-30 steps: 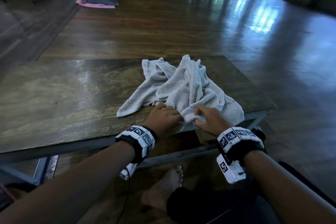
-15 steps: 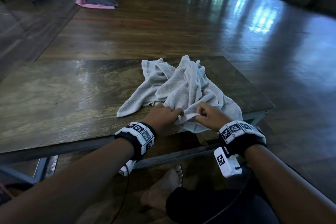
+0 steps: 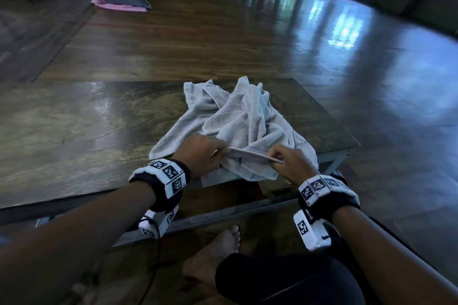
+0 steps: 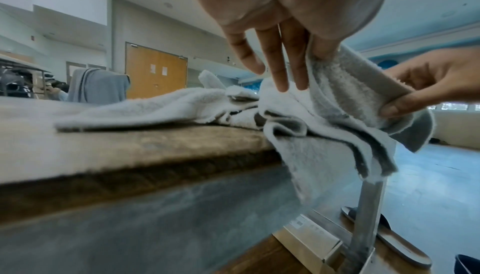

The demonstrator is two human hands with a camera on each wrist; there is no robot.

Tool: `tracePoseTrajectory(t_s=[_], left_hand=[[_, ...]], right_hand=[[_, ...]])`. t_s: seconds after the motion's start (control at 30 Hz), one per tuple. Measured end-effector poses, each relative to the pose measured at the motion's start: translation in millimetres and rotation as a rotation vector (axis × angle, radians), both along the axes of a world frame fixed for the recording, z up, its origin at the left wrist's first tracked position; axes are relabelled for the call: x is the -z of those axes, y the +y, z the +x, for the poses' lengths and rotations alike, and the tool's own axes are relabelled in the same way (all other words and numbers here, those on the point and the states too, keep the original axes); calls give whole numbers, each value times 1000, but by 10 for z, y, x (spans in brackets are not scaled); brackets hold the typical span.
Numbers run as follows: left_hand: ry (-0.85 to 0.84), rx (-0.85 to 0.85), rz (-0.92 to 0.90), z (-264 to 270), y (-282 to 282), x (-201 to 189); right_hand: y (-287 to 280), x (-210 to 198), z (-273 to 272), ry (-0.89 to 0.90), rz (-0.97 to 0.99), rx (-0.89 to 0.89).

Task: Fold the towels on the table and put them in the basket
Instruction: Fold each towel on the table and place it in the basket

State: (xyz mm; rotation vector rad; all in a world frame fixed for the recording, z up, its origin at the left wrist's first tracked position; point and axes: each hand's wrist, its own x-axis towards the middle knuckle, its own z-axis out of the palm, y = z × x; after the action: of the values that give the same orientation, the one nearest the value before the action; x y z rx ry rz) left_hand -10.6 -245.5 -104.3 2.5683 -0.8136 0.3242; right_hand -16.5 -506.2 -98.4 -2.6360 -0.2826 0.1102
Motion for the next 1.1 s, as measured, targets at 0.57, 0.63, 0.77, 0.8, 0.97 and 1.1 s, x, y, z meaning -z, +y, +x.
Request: tracePoseTrajectory(t_s=[0.57, 0.63, 0.77, 0.8, 0.97, 1.1], left_hand=[[-359, -241, -200, 53, 644, -2137], [-394, -251, -158, -33, 809, -2510], [-480, -314, -104, -302, 1174, -3251], [-522, -308, -116, -389, 1262, -3430], [-580, -393, -161, -892, 1676, -4205], [-502, -405, -278, -1359, 1961, -4666]], right_hand=[[-352, -2173, -110, -392, -99, 145], [-270, -2535, -136, -419, -65, 115], [-4, -3248, -224, -532, 36, 13], [75, -3421, -251, -550, 45, -14], [497, -4191, -428, -579, 96, -132], [745, -4703, -598, -601, 118, -172]])
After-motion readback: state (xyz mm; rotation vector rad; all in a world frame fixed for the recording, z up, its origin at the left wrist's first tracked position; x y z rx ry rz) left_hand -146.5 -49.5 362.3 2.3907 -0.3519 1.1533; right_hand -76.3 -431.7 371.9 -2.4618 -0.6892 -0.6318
